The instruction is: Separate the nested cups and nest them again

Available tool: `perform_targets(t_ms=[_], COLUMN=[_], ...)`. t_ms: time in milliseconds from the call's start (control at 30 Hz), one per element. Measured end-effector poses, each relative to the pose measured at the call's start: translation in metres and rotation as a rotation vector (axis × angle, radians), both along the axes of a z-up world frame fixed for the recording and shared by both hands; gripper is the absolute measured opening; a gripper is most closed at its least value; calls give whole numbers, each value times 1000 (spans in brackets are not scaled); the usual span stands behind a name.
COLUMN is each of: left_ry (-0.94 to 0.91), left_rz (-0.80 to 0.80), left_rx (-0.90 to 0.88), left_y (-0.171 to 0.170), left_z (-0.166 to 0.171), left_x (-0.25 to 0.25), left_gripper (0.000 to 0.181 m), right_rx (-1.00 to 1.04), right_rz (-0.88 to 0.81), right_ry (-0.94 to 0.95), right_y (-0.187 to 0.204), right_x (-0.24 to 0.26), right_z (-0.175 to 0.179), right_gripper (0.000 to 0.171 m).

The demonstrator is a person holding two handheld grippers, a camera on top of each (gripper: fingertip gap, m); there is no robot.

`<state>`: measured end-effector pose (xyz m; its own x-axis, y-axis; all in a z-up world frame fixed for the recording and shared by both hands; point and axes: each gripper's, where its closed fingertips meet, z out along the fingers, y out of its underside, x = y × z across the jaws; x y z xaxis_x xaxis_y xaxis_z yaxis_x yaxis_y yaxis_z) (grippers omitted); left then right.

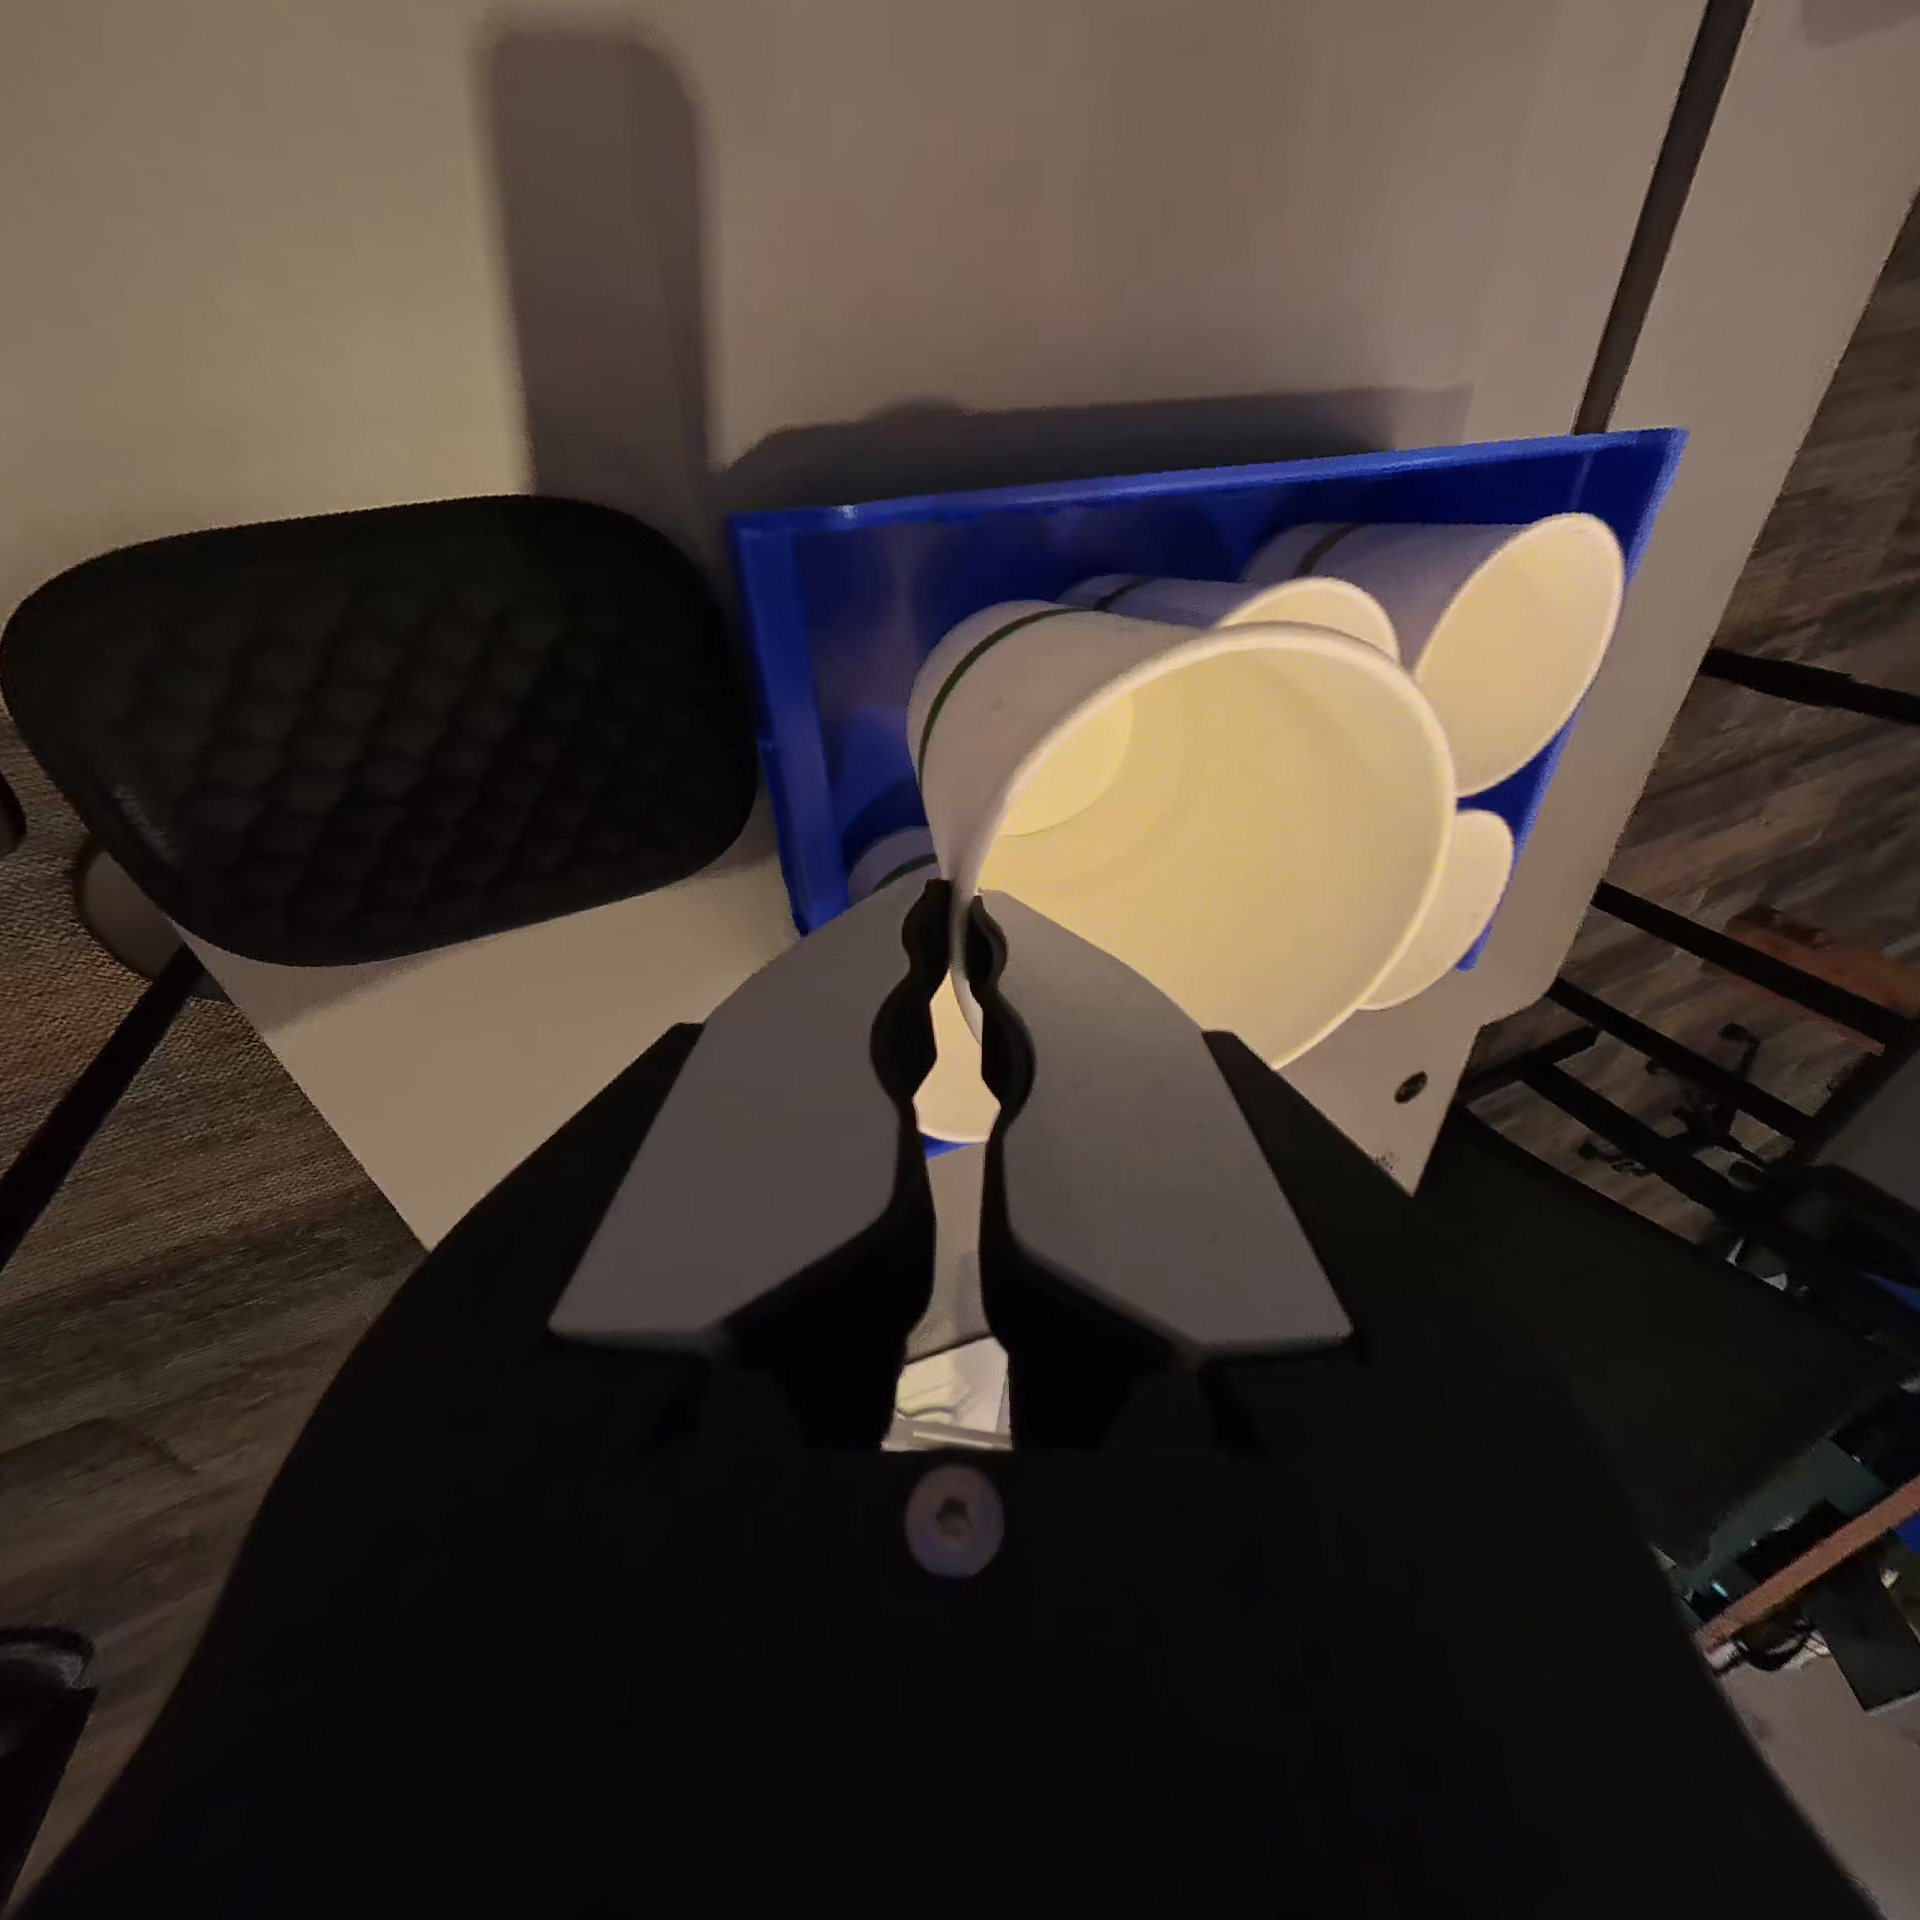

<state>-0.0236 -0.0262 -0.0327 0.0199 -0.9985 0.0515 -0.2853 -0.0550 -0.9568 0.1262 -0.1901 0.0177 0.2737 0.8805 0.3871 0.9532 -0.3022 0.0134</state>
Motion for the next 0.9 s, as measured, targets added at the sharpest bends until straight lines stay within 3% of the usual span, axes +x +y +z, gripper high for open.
perform_targets(t_ms=[467,900], left_ry=[11,25], left_rz=[-3,-14], left_rx=[-4,-6], left_y=[0,-2], left_z=[-4,-7], left_x=[1,2], left_gripper=[99,99], right_rx=[-48,-99], right_rz=[-2,-24], right_ry=[5,48], right_y=[4,4], right_x=[12,16], right_z=[-62,-81], right_gripper=[3,3])
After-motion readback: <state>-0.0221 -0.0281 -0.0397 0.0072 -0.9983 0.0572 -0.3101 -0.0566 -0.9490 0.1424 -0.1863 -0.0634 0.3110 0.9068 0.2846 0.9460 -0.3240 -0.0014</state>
